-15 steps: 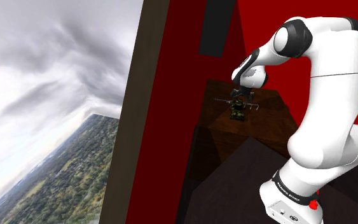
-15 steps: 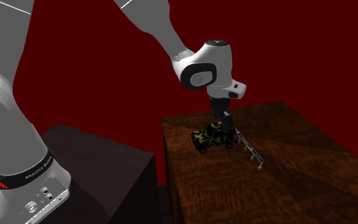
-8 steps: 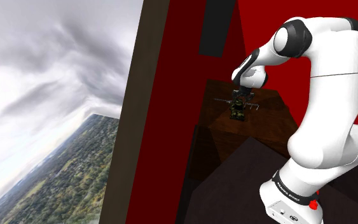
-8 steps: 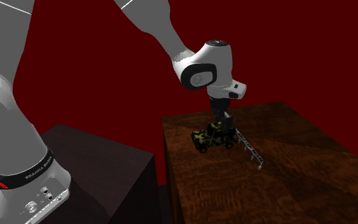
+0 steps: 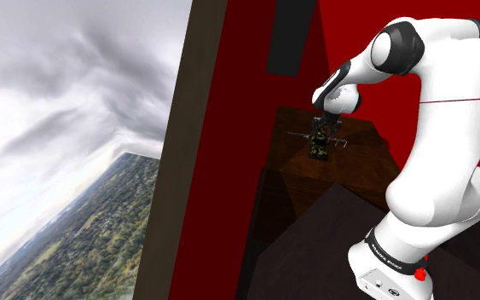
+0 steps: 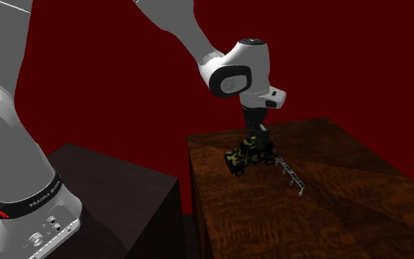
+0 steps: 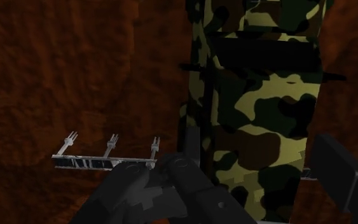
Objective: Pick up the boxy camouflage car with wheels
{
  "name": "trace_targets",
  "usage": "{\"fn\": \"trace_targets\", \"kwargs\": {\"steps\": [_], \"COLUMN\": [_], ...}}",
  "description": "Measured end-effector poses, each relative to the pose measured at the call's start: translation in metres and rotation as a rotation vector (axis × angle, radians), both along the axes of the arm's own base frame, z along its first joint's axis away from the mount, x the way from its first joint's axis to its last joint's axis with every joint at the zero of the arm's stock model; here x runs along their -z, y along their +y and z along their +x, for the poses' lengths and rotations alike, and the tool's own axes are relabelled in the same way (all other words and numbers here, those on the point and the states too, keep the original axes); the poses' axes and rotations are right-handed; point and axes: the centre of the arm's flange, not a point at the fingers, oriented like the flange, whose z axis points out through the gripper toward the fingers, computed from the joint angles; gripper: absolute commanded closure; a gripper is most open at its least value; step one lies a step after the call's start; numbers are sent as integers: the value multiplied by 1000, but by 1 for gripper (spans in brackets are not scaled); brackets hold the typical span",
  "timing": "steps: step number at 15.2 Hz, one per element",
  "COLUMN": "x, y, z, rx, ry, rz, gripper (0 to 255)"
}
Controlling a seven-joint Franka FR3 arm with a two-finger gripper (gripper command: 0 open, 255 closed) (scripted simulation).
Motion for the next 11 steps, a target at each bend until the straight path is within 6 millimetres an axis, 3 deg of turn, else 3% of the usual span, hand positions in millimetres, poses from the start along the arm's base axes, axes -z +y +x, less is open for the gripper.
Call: {"fn": "trace_targets", "kwargs": {"steps": [11], "x": [-55], "y": [1], "z": [0], "rx": [0], "ry": [0], "rz": [0], "gripper": [255]}}
